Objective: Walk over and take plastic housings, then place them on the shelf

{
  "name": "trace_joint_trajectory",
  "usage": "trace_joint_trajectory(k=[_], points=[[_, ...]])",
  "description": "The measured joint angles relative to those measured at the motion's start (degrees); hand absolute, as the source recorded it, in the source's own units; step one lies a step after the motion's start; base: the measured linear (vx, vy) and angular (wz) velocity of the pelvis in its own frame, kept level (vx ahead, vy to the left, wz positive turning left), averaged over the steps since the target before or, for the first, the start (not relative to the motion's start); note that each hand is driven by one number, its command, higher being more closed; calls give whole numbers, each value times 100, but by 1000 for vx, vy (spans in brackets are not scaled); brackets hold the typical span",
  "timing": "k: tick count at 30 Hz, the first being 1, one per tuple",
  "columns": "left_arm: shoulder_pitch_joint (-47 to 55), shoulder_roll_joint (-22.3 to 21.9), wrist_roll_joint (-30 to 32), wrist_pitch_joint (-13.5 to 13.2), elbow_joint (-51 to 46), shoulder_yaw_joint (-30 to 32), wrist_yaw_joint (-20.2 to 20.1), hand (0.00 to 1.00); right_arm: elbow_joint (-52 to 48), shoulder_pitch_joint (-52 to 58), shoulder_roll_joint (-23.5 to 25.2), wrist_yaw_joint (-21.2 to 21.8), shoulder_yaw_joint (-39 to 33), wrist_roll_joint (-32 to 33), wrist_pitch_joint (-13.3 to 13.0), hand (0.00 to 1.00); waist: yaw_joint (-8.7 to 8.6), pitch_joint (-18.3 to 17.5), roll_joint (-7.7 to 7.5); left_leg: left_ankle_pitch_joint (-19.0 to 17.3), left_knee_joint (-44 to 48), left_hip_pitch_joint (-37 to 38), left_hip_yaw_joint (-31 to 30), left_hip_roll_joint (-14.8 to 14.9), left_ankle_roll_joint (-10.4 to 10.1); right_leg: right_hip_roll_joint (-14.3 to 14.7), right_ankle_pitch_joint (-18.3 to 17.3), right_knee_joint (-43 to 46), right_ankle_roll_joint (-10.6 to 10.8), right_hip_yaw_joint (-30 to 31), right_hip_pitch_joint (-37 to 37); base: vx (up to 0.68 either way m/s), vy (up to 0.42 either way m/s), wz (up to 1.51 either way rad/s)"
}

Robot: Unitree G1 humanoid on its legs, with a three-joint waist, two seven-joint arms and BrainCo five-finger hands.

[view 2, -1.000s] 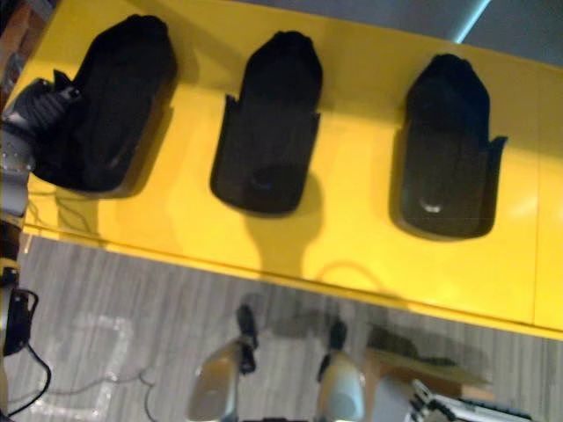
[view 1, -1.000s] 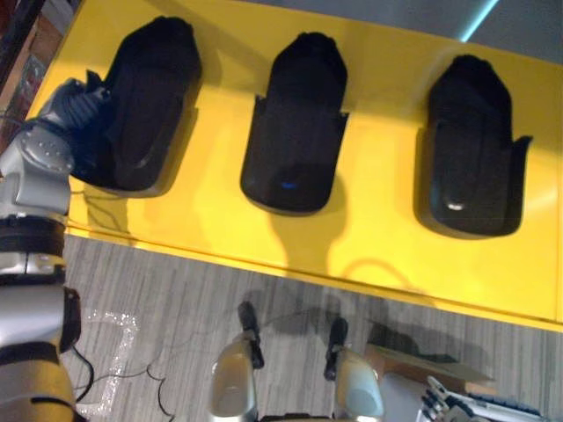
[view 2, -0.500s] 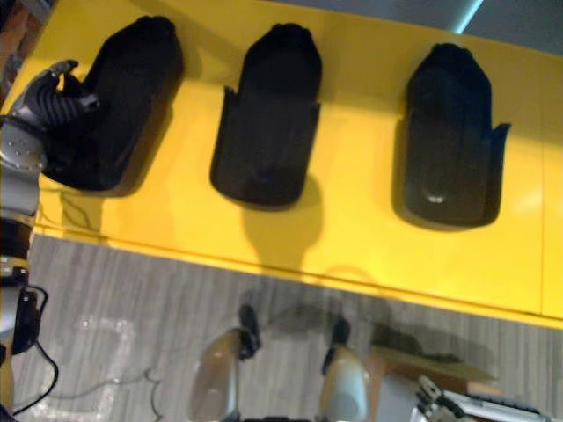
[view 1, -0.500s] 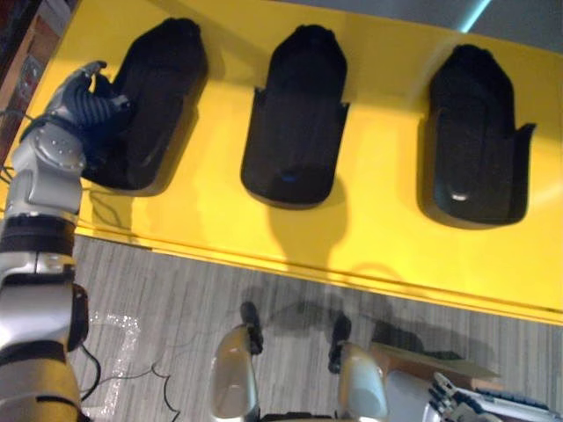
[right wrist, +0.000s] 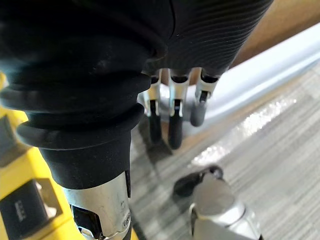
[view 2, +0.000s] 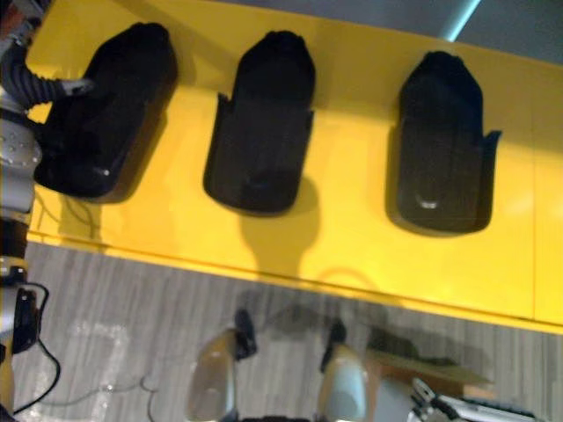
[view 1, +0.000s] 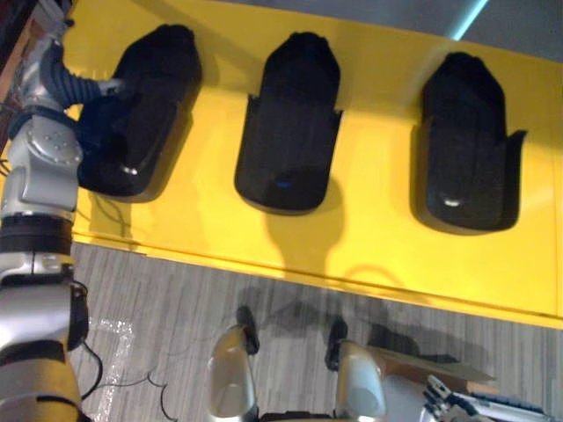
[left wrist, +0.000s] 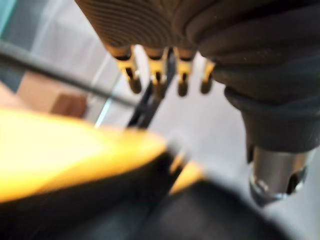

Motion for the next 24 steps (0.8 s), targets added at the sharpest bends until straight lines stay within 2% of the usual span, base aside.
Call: trace_joint_trajectory(k=[4,7,8,9,11,12,16,18,20,21,24], points=[[64,139,-415,-419,-251,13,622,0,126,185,216,-153,-28,-5,-184,0,-42,-12,7,47,-260,333,-32,-114,-42,-4,-7,-301,21,-156,433,9,-25,7],[73,392,-680,-674,-272,24,915,0,368,183,438,-379,-432,-2,-338,0,-74,-132,-6,235,-627,603,-96,-301,-45,-13,72,-664,55,-235,742,49,-29,15],[85,528,-900,-859,-320,24,1102,0,593,184,568,-477,-698,-5,-360,0,-94,-387,-11,366,-924,714,-150,-392,-57,6,159,-910,50,-317,885,85,-45,21],[94,602,-952,-921,-352,26,1153,0,668,181,615,-508,-793,-7,-364,0,-91,-476,-12,419,-1058,801,-155,-417,-68,20,205,-1012,29,-327,965,107,-40,18],[286,869,-1159,-1115,-572,91,1382,0,881,183,759,-594,-1056,-8,-423,0,-87,-896,-8,581,-1526,1112,-152,-499,-111,79,363,-1365,-16,-361,1226,150,-29,4],[482,919,-1299,-1229,-783,267,1468,0,977,184,822,-623,-1165,-9,-433,0,-97,-1151,-4,665,-1806,1323,-153,-556,-131,99,430,-1557,-35,-447,1406,153,-13,4],[1131,913,-1634,-1518,-1417,897,1679,0,1077,145,888,-627,-1276,-6,-438,0,-80,-1664,103,867,-2467,1845,-167,-692,-154,123,573,-1884,-55,-561,1815,124,26,7],[1499,848,-1864,-1566,-1852,1327,1716,0,1106,103,904,-627,-1312,-5,-439,0,-56,-1810,143,938,-2668,1973,-184,-736,-146,127,618,-1943,-78,-618,1896,71,43,9],[2104,610,-2098,-1583,-2509,1981,1592,0,1118,60,998,-632,-1314,-6,-437,0,-33,-1950,113,989,-2834,2088,-218,-795,-132,104,625,-1964,-79,-645,1970,31,41,8],[2266,515,-2164,-1582,-2665,2099,1518,0,1119,63,1032,-633,-1315,-6,-435,0,-19,-1997,97,995,-2855,2092,-228,-805,-128,99,630,-1965,-79,-649,1972,17,34,8],[3155,-34,-2209,-1487,-3395,2433,968,0,1123,72,1222,-682,-1316,-6,-426,0,53,-2100,34,1067,-3008,2182,-351,-860,-97,85,697,-2009,-106,-847,2086,-10,20,22]])
